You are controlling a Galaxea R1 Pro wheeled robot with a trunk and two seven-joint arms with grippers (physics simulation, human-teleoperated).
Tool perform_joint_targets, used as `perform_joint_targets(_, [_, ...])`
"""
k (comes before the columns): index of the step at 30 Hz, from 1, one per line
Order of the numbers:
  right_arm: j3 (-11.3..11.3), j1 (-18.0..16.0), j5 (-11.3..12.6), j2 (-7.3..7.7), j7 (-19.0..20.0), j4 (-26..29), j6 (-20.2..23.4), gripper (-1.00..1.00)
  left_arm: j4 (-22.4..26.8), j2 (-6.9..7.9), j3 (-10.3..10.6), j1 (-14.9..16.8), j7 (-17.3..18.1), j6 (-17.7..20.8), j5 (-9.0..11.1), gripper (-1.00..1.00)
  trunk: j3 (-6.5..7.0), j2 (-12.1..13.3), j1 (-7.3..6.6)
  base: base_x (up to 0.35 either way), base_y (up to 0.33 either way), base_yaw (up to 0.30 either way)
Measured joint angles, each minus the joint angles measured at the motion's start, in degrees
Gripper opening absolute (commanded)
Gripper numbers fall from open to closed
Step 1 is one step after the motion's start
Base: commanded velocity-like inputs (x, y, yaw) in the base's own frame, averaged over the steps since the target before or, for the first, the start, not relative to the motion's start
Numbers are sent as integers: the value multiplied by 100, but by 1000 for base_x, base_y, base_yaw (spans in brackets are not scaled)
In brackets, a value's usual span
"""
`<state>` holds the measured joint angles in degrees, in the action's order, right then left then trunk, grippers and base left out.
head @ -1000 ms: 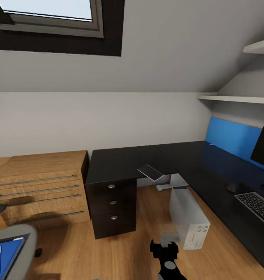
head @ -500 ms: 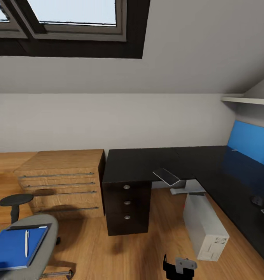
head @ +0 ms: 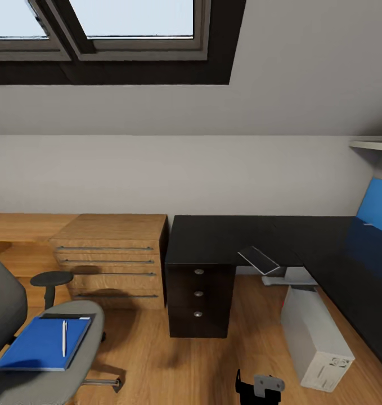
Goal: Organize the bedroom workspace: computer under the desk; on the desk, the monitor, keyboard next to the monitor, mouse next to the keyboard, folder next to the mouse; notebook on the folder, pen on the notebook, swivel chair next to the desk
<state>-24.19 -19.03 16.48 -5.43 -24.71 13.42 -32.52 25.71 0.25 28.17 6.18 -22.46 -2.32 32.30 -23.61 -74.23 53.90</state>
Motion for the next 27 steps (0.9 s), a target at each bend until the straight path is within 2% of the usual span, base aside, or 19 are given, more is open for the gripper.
perform_joint_targets(10, [-1,0,1,2,5,-4,2,100,-120,-11,12,0,71,-816,-13,100,98,401,-220,0,0,121])
perform_joint_targets(13, [-1,0,2,7,10,-4,2,100,-123,-15,17,0,74,-1000,-24,100,74,403,-220,0,0,108])
perform_joint_targets(17, [1,0,2,15,11,-4,2,100,-125,-19,17,-1,78,-1450,-18,100,41,403,-220,0,0,106])
perform_joint_targets(27, [-4,0,-9,8,13,-4,-1,100,-130,-19,17,0,79,-1599,-4,100,-41,402,-220,0,0,101])
